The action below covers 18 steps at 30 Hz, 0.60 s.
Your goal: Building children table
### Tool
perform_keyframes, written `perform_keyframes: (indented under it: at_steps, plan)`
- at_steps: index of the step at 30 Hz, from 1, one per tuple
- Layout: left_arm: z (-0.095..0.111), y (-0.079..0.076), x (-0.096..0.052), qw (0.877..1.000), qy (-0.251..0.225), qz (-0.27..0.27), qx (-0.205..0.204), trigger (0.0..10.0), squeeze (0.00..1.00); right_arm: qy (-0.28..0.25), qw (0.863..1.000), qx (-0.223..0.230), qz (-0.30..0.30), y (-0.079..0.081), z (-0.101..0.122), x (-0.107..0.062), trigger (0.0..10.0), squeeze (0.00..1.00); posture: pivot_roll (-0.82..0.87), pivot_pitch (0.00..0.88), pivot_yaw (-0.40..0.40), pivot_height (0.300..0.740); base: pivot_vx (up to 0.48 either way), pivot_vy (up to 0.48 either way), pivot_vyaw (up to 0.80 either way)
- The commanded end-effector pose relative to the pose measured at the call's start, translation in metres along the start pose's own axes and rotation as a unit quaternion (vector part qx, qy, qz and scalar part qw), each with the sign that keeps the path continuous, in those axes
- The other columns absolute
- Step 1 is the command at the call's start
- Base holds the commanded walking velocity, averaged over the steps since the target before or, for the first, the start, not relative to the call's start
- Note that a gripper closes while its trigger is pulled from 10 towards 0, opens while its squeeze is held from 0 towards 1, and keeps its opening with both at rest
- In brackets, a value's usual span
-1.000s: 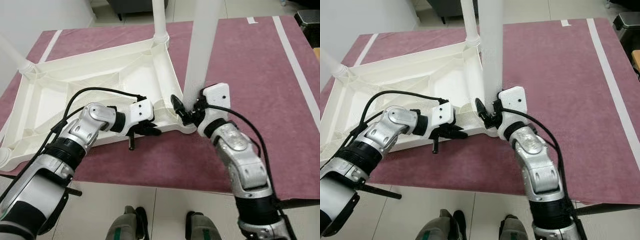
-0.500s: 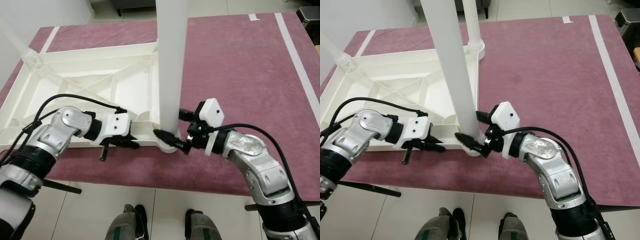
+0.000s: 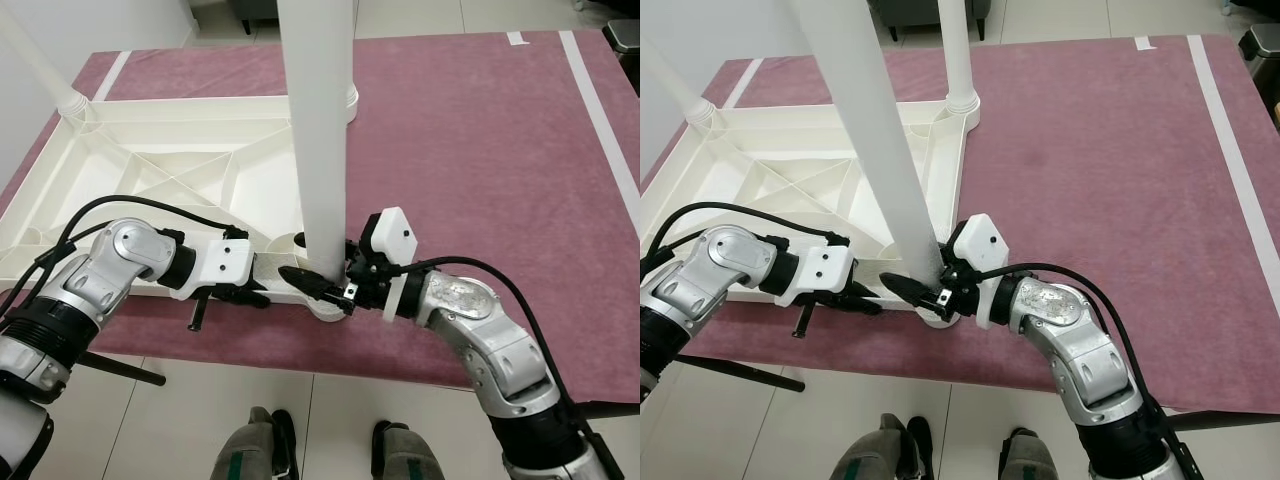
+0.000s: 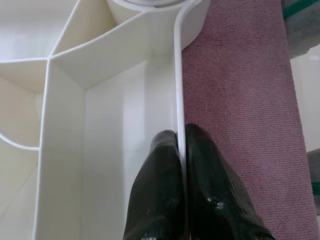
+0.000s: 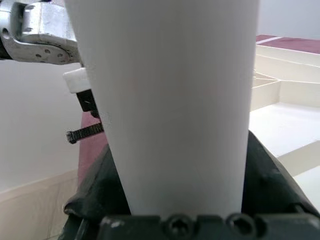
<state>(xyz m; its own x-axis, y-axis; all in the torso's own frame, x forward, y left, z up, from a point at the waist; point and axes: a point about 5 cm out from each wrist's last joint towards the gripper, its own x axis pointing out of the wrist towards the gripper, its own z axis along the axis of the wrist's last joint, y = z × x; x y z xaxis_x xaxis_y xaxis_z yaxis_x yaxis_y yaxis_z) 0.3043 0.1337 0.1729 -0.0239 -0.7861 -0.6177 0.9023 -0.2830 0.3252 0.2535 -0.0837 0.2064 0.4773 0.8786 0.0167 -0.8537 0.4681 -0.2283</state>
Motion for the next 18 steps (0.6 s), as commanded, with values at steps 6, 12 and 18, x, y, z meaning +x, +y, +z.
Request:
perform_keyframes:
  at_steps: [6,12,18]
  plan:
    - [0.019,0.019,0.013,0.998,-0.06,0.0,-0.001,0.0,0.0,0.104,0.973,0.039,-0.201,-0.013,-0.043,-0.008,0.0,0.0,-0.06,0.196,0.162,0.74,0.0,0.0,0.0]
    - [0.033,0.045,0.021,0.995,-0.087,0.057,-0.01,0.0,0.0,0.177,0.906,0.056,-0.381,-0.029,-0.063,-0.019,0.0,0.0,-0.06,0.2,0.163,0.74,0.0,0.0,0.0]
    - [0.043,0.061,0.028,0.991,-0.104,0.087,-0.015,0.0,0.0,0.204,0.864,0.068,-0.455,-0.031,-0.073,-0.024,0.0,0.0,-0.06,0.201,0.165,0.74,0.0,0.0,0.0]
